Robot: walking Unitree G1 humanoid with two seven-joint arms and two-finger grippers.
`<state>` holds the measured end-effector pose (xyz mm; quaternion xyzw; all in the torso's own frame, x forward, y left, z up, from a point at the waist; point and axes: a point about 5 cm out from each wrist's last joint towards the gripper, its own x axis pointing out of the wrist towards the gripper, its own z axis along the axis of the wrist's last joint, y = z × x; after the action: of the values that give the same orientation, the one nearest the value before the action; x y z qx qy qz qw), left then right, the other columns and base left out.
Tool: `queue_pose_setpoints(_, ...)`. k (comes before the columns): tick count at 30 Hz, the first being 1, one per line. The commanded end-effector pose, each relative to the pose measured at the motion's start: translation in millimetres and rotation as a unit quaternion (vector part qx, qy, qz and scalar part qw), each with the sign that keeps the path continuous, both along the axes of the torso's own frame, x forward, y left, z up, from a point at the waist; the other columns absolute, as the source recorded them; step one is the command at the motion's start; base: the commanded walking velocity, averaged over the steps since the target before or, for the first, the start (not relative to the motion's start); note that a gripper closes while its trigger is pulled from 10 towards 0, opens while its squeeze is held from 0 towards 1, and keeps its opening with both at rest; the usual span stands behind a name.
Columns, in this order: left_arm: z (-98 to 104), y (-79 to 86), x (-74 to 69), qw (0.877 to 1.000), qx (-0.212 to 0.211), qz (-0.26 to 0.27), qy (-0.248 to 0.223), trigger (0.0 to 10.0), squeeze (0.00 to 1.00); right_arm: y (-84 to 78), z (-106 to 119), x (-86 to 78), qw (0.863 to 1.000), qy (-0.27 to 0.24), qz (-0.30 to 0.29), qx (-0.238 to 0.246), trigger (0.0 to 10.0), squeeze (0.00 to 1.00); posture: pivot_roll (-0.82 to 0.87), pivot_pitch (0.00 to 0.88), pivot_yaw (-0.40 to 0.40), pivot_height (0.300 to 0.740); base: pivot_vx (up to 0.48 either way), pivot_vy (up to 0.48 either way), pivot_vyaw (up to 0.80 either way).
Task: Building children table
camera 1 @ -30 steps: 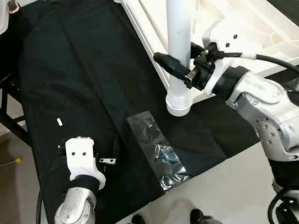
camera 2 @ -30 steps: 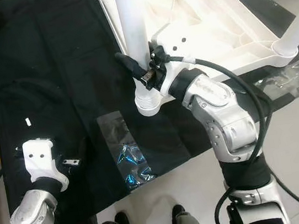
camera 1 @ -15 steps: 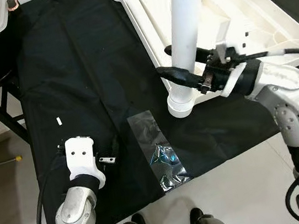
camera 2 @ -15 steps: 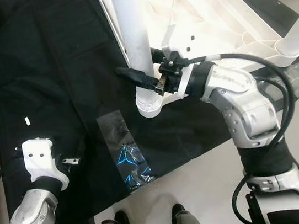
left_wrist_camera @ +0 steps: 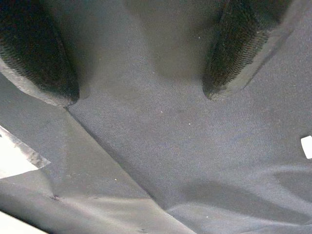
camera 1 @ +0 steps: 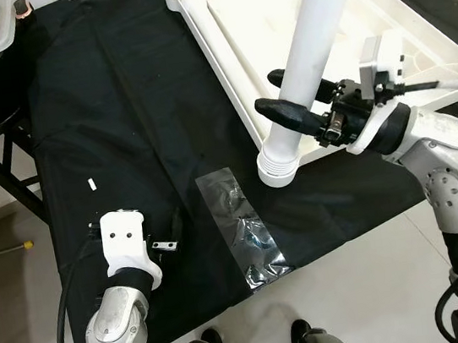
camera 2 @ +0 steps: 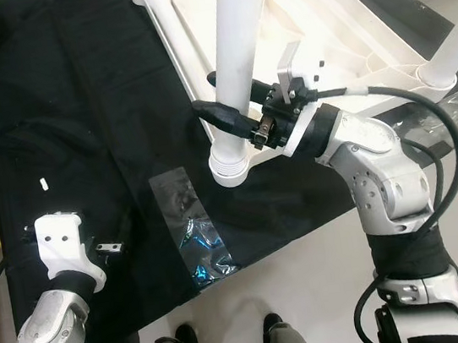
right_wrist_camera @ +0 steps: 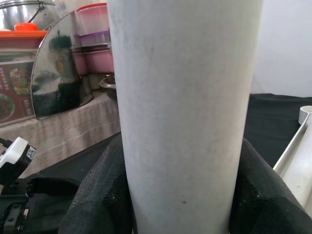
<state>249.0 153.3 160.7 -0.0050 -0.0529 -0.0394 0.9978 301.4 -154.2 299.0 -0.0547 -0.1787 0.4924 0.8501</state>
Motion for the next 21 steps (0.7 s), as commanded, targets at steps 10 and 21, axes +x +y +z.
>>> queue_pose_setpoints(10,-9.2,2.2,-2.5,1.000,-0.003,0.007,0.020,10.0,0.00,8.5,-24.1,9.3,0.993,0.064,0.017,-0.096,10.0,0.00,0.05,0.348,0.027,0.740,0.000,0.000,0.00)
queue_pose_setpoints(21,-9.4,1.9,-1.7,1.000,-0.004,0.006,0.021,10.0,0.00,1.2,-15.7,-0.5,0.981,0.077,0.146,-0.098,10.0,0.00,0.05,0.349,0.026,0.740,0.000,0.000,0.00)
